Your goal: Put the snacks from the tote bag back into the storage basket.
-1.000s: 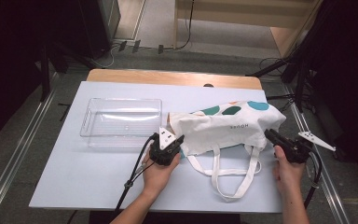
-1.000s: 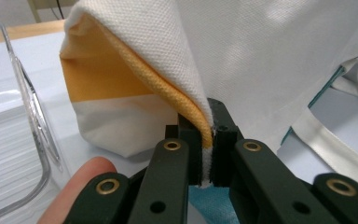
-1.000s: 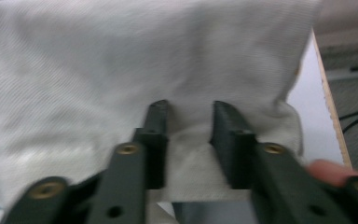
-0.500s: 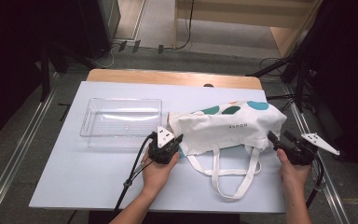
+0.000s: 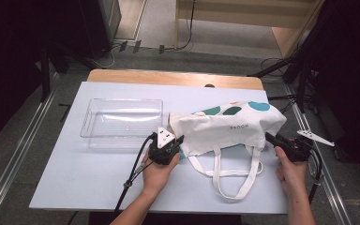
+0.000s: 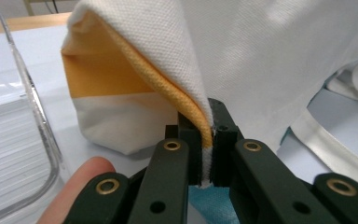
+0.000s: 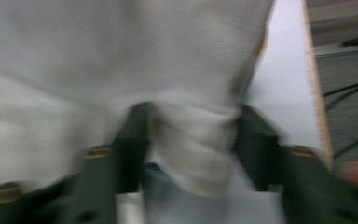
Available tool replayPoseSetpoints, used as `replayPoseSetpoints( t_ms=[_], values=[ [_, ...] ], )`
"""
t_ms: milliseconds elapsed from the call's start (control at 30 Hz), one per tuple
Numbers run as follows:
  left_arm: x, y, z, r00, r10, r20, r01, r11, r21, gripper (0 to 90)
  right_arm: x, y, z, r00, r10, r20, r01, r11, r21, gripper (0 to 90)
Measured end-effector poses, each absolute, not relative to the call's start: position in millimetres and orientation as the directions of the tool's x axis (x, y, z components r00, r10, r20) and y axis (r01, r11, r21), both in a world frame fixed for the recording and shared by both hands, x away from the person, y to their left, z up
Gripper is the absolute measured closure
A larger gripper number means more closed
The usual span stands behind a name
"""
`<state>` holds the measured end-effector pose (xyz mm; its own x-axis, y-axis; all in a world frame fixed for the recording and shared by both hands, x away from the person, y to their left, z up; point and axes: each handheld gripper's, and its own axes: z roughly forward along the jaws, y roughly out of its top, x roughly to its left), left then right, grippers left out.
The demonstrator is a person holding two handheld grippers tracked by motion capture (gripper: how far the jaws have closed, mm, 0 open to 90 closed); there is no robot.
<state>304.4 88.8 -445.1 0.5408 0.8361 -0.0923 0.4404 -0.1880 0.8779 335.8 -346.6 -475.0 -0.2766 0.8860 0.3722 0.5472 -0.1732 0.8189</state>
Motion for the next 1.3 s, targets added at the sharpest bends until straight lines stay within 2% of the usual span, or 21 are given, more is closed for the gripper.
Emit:
replayPoseSetpoints(
  t_ms=[33,133,267,367,567,633,867,933,1033,1067,1200,1300],
  values=[
    [304.1,88.5,-445.0,0.541,0.836,-0.092,0.44,-0.188,0.878,87.4,335.8,-346.6,-475.0,-0.277,0.886,0.372,0.547,-0.173,0.819,62.2],
    [303.8,88.9,-444.4,0.54,0.836,-0.097,0.442,-0.184,0.878,87.4,333.1,-341.3,-473.9,-0.288,0.898,0.333,0.517,-0.147,0.843,75.2],
    [304.9,91.9,-443.2,0.536,0.836,-0.121,0.448,-0.16,0.879,87.4,322.4,-341.1,-470.6,-0.294,0.913,0.283,0.438,-0.134,0.889,79.4],
    [301.3,93.3,-437.8,0.542,0.831,-0.125,0.427,-0.144,0.893,87.5,310.4,-339.8,-465.3,-0.28,0.936,0.213,0.373,-0.099,0.923,80.0],
    [297.0,94.9,-417.8,0.562,0.815,-0.141,0.385,-0.106,0.917,87.7,285.9,-336.5,-439.5,-0.214,0.965,0.15,0.23,-0.099,0.968,80.2],
    [298.5,98.3,-408.9,0.558,0.816,-0.151,0.375,-0.085,0.923,87.7,275.3,-330.6,-426.8,-0.204,0.974,0.1,0.162,-0.067,0.985,80.1],
    [303.5,113.9,-382.5,0.558,0.81,-0.178,0.344,-0.031,0.938,87.7,249.3,-323.8,-406.6,-0.203,0.979,0.031,0.025,-0.026,0.999,79.9],
    [309.3,112.5,-385.6,0.521,0.84,-0.154,0.376,-0.064,0.924,87.5,243.6,-318.3,-405.3,-0.186,0.983,-0.012,0.01,0.015,1.0,79.7],
    [317.9,114.4,-400.1,0.501,0.844,-0.192,0.449,-0.064,0.891,86.9,245.3,-308.3,-416.9,-0.162,0.986,-0.041,0.063,0.051,0.997,79.5],
    [316.9,115.6,-402.1,0.497,0.845,-0.2,0.455,-0.057,0.889,85.2,246.0,-307.3,-421.7,-0.16,0.987,-0.027,0.079,0.04,0.996,79.5],
    [305.0,116.5,-400.6,0.496,0.851,-0.171,0.428,-0.069,0.901,64.7,243.7,-308.0,-428.1,-0.144,0.99,-0.003,0.098,0.018,0.995,78.9],
    [292.4,113.5,-400.9,0.486,0.868,-0.102,0.414,-0.126,0.901,52.4,242.2,-308.5,-430.5,-0.143,0.99,-0.001,0.106,0.017,0.994,78.4]
  ],
)
